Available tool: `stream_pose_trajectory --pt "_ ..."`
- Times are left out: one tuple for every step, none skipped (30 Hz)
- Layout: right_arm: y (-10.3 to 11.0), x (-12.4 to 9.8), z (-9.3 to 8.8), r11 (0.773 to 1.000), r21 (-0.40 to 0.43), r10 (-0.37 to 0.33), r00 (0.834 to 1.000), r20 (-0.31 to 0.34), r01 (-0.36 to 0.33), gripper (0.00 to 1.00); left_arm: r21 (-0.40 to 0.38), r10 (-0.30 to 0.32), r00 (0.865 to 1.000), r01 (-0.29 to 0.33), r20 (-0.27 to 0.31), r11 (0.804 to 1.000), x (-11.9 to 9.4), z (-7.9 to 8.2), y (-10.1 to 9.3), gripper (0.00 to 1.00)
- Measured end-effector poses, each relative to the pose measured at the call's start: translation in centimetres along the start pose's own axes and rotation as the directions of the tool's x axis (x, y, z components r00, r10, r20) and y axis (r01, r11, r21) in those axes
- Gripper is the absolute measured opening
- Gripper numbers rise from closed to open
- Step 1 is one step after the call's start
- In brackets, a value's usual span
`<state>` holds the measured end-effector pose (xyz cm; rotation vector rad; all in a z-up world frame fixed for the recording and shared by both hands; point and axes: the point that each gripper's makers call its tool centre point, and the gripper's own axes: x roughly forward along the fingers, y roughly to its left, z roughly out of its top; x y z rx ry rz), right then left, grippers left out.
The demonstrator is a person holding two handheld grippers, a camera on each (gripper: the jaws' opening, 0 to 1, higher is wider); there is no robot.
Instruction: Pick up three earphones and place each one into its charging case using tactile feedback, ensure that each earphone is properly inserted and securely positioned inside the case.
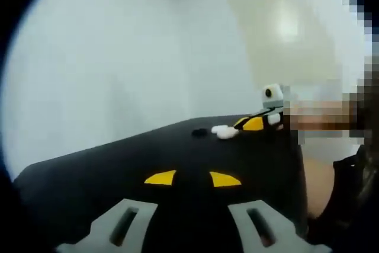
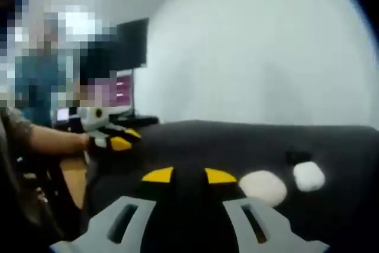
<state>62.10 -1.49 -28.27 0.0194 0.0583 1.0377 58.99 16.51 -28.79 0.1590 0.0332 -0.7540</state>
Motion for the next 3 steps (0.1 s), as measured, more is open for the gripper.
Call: stream_pose_trajectory --pt "-0.02 0.00 0.05 1.000 0.002 0.001 1.000 0.003 -0.001 0.20 0.000 0.001 1.000 -0.001 -0.002 1.000 -0.01 -0.05 0.02 0.18" --pt "-0.03 0.00 0.11 1.000 0.003 0.001 1.000 0.007 -0.001 0.20 0.000 0.001 1.000 -0.001 -0.003 1.000 -0.02 -0.08 0.07 0.18" --pt "-0.03 0.01 0.20 1.000 0.004 0.002 1.000 0.012 -0.002 0.20 0.000 0.001 1.000 -0.001 -0.002 1.000 -0.02 -0.09 0.09 0.18"
